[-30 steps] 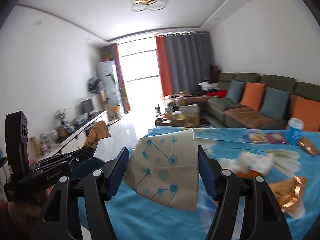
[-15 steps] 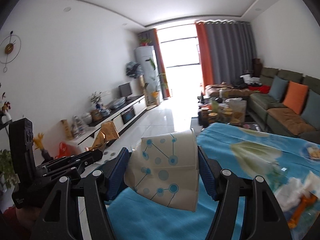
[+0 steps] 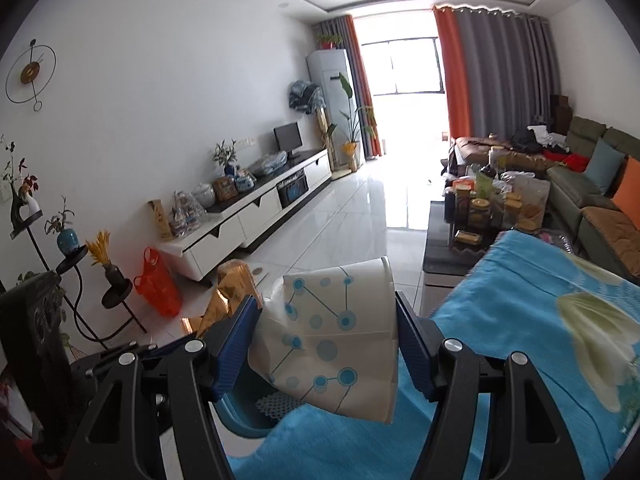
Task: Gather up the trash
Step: 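Carry the wrapper and cup to the teal bin and open both tools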
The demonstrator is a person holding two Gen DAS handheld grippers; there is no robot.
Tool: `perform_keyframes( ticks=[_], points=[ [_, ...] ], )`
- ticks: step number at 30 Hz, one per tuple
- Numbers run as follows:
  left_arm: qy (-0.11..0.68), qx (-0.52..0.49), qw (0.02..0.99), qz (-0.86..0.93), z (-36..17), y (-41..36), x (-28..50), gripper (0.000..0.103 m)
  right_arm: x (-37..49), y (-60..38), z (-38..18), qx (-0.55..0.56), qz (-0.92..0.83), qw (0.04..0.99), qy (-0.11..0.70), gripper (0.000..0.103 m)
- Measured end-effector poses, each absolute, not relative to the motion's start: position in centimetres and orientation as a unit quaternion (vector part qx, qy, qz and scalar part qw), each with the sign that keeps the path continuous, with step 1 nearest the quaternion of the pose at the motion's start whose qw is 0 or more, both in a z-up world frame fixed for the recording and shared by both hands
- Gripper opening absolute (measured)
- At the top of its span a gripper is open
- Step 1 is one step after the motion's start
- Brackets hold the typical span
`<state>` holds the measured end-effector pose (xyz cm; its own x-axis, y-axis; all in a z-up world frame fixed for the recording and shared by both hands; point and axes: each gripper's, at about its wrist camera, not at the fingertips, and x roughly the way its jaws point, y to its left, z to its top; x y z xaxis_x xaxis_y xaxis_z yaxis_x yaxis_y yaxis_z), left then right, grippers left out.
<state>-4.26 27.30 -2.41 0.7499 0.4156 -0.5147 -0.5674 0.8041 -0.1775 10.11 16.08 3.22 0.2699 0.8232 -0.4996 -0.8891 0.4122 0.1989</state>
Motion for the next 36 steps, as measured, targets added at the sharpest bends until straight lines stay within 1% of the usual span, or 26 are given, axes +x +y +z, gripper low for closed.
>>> perform_keyframes(
  ticks=[11,17,27,28,29,31,33,35,36],
  points=[
    [0.273,-0.194,0.901,0.275,-6.6,30.5,-3.8,0.02,10.4,21.5,0.9,-0.093,0.553,0.763,0.323,0.065],
    [0.301,-0.22,0.889,0.265,-8.9,33.0,-1.9,0.021,11.0,24.2,-0.9,-0.116,0.547,0.746,0.361,0.065],
    [0.338,-0.226,0.87,0.278,-11.8,34.5,0.4,0.023,11.1,26.7,-2.7,-0.141,0.549,0.716,0.409,0.067],
    [0.34,-0.224,0.869,0.282,-12.0,34.6,0.6,0.028,11.1,26.8,-2.8,-0.142,0.549,0.714,0.411,0.068],
    [0.34,-0.224,0.868,0.283,-12.1,34.7,0.5,0.033,11.1,27.0,-2.8,-0.141,0.547,0.713,0.415,0.071],
    [0.338,-0.22,0.868,0.289,-12.1,34.6,0.7,0.043,11.2,26.7,-2.6,-0.133,0.546,0.716,0.414,0.073],
    [0.337,-0.218,0.868,0.291,-12.3,34.5,0.6,0.05,11.3,26.5,-2.5,-0.126,0.548,0.715,0.416,0.075],
    [0.337,-0.215,0.866,0.299,-12.3,34.5,0.5,0.055,11.6,26.1,-2.3,-0.12,0.549,0.716,0.415,0.076],
    [0.334,-0.215,0.866,0.302,-12.1,34.6,0.4,0.06,11.7,25.8,-2.2,-0.114,0.549,0.717,0.415,0.076]
  ],
)
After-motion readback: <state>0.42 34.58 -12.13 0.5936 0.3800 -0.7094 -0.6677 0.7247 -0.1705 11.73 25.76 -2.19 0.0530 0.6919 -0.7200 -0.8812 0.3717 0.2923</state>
